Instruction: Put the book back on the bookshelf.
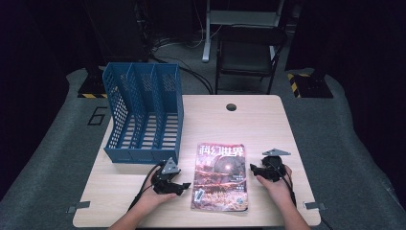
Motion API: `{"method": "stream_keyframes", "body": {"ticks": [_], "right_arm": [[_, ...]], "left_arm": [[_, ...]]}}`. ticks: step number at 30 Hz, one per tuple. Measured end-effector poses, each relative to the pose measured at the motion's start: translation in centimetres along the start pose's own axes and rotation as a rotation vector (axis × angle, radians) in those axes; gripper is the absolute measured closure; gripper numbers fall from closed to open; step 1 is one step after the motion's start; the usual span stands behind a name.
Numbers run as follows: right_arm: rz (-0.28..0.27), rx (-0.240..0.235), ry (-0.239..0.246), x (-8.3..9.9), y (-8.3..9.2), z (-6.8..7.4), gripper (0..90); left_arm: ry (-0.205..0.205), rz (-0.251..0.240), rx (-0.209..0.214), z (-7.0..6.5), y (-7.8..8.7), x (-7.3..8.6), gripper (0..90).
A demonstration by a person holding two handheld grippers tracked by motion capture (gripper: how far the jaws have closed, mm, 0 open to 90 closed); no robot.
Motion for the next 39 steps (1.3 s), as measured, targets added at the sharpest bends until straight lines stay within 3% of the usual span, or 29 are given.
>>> {"method": "stream_keyframes", "body": {"ticks": [6,7,10,12,19,28,29,35,36,39], "right_arm": [[0.002,-0.022,0.002,-0.1,0.5,0.5,43.7],[-0.004,-0.021,0.007,-0.3,0.5,0.7,43.7],[-0.013,-0.035,-0.002,-0.4,0.8,1.3,43.0],[-0.025,-0.04,0.014,-0.5,1.0,1.6,42.3],[-0.042,-0.076,0.041,-0.8,1.4,3.4,42.0],[-0.028,-0.118,0.048,-0.9,0.9,4.8,39.8],[-0.015,-0.123,0.035,-0.8,0.6,5.0,39.5],[0.004,-0.142,0.025,-0.6,-0.1,5.1,39.3],[0.01,-0.149,0.017,-0.6,-0.3,5.1,39.9],[0.017,-0.164,0.01,-0.5,-0.5,5.3,40.2]], "left_arm": [[0.029,-0.001,0.028,-1.1,0.2,-0.4,31.6],[0.01,-0.006,0.021,-1.1,0.3,-0.5,31.6],[0.005,-0.01,0.047,-1.8,0.7,-0.9,31.3],[0.008,-0.022,0.039,-1.9,0.6,-1.1,31.3],[0.012,-0.002,0.093,-3.5,0.6,-1.3,31.8],[-0.014,0.014,0.1,-4.4,0.1,-1.4,31.4],[0.002,0.004,0.097,-4.6,-0.1,-1.4,31.1],[-0.012,0.023,0.085,-4.8,-0.6,-1.3,31.0],[-0.014,0.015,0.065,-4.7,-0.7,-1.4,31.1],[-0.01,0.009,0.055,-4.9,-1.0,-1.4,31.1]]}}
Point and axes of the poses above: each handheld gripper's, and its own axes: y roughly backward along the jaws, x roughly out of its underside, z roughly to its left, the point moved 10 cm from there along -y, roughly forward along the jaws, and after that the axes turned 14 degrees about z, right-handed, at the moved point
